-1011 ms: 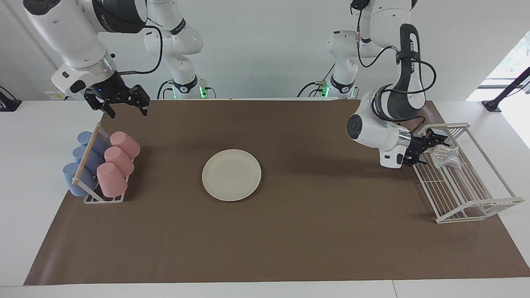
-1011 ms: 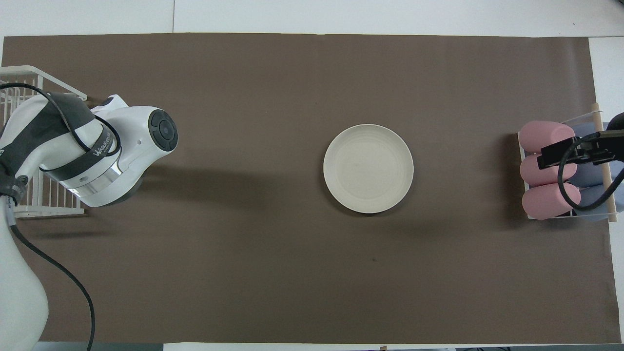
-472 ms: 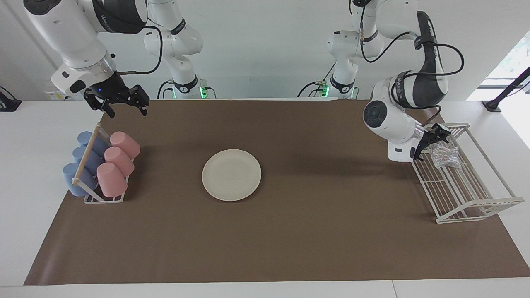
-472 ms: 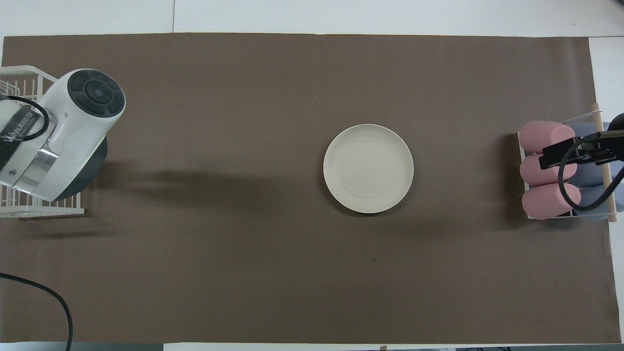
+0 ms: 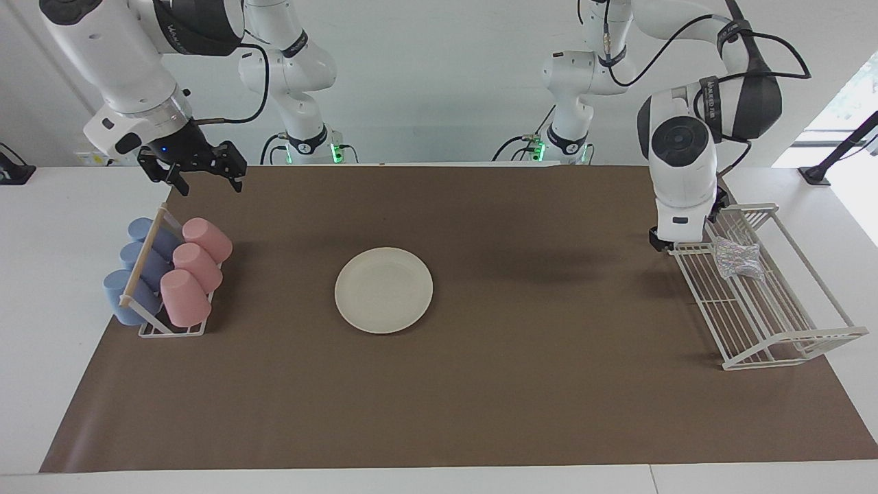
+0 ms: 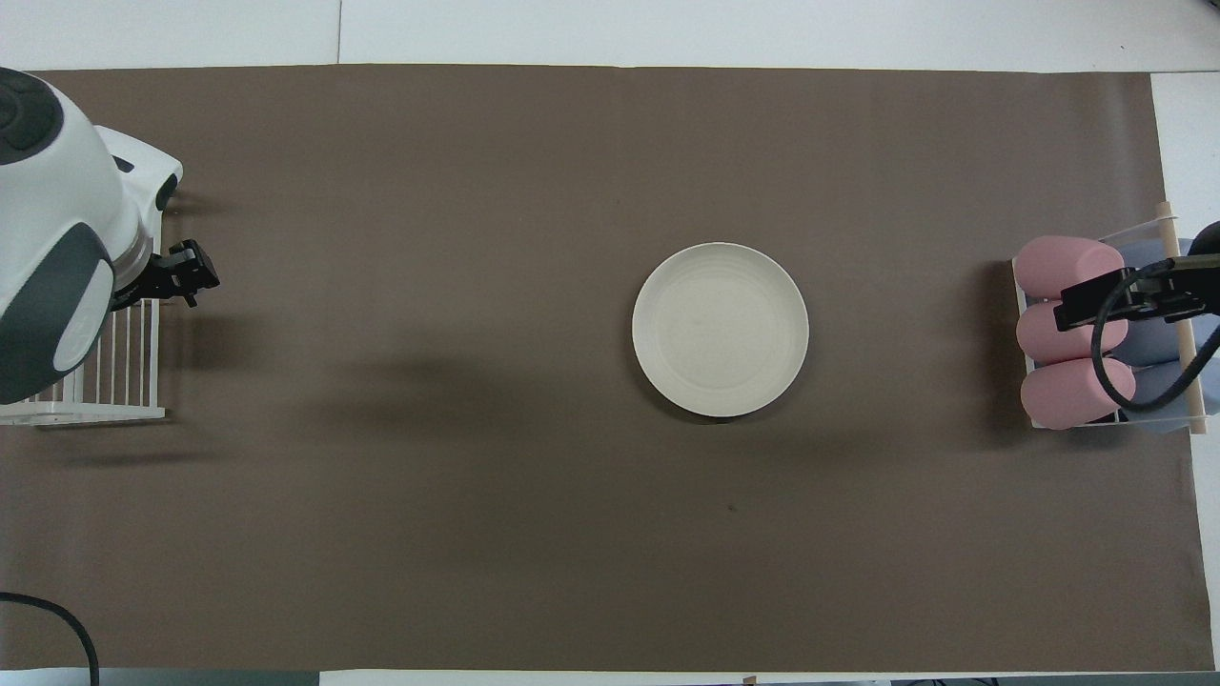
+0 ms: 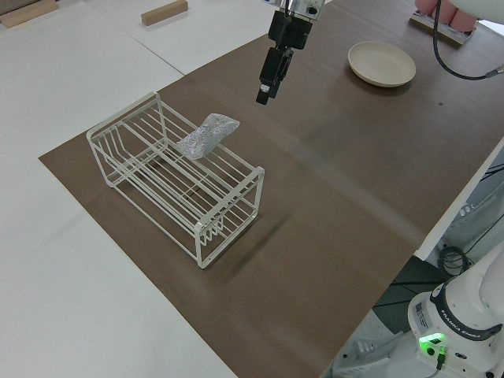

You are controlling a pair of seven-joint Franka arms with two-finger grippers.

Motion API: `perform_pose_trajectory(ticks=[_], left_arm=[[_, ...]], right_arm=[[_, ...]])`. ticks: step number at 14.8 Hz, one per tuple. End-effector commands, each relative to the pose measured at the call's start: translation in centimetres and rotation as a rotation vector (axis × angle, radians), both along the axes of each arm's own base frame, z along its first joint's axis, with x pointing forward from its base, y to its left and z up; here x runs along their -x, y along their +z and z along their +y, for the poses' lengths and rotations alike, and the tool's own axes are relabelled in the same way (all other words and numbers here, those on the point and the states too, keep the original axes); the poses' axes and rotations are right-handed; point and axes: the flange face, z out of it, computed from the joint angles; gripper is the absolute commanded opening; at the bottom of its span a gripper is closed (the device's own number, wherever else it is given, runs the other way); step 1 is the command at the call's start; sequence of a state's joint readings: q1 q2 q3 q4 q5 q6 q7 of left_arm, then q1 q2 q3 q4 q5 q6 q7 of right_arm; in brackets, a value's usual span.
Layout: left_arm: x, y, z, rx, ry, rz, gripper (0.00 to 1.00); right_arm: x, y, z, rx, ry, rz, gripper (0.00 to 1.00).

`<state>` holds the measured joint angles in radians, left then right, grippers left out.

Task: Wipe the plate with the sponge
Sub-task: 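Place the sponge into the wire basket with the left gripper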

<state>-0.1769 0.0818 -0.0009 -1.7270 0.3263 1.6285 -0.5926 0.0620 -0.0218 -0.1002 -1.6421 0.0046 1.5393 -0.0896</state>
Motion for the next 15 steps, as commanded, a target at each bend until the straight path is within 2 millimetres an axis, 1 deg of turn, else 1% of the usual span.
perform_pose_trajectory(ticks=[1, 3, 5, 6, 7, 8, 9, 10, 12, 15], left_arm=[[2.8, 4.6, 1.9, 0.195, -0.023, 0.020, 1.00], [4.3, 6.3, 2.4, 0.281, -0.095, 0.060, 1.00], [5.0, 6.8, 3.0, 0.373, -0.139, 0.104, 1.00], [5.4, 7.7, 2.5, 0.392, -0.200, 0.132, 1.00], [5.5, 8.6, 2.1, 0.401, -0.269, 0.154, 1.00], [5.1, 9.6, 1.9, 0.404, -0.290, 0.139, 1.00], [4.8, 10.4, 2.0, 0.402, -0.282, 0.111, 1.00], [4.5, 11.1, 2.0, 0.396, -0.270, 0.070, 1.00], [4.1, 11.2, 1.7, 0.393, -0.218, 0.037, 1.00], [4.0, 10.0, 1.3, 0.422, -0.196, 0.049, 1.00]], right_arm=[[0.6, 0.1, 0.0, 0.025, -0.004, -0.011, 1.00], [0.6, 0.1, 0.1, 0.025, -0.002, -0.011, 1.00], [0.6, 0.1, 0.1, 0.027, -0.002, -0.011, 1.00], [0.5, 0.1, 0.1, 0.027, -0.002, -0.013, 1.00], [0.6, 0.1, 0.1, 0.028, -0.002, -0.011, 1.00], [0.6, 0.1, -0.1, 0.039, -0.001, -0.011, 1.00], [0.6, 0.1, -0.3, 0.062, 0.001, -0.010, 1.00], [0.6, 0.1, 0.2, 0.074, 0.014, -0.009, 1.00], [0.6, 0.0, 0.4, 0.074, 0.016, -0.006, 1.00], [0.5, 0.1, 0.5, 0.071, 0.017, -0.010, 1.00]])
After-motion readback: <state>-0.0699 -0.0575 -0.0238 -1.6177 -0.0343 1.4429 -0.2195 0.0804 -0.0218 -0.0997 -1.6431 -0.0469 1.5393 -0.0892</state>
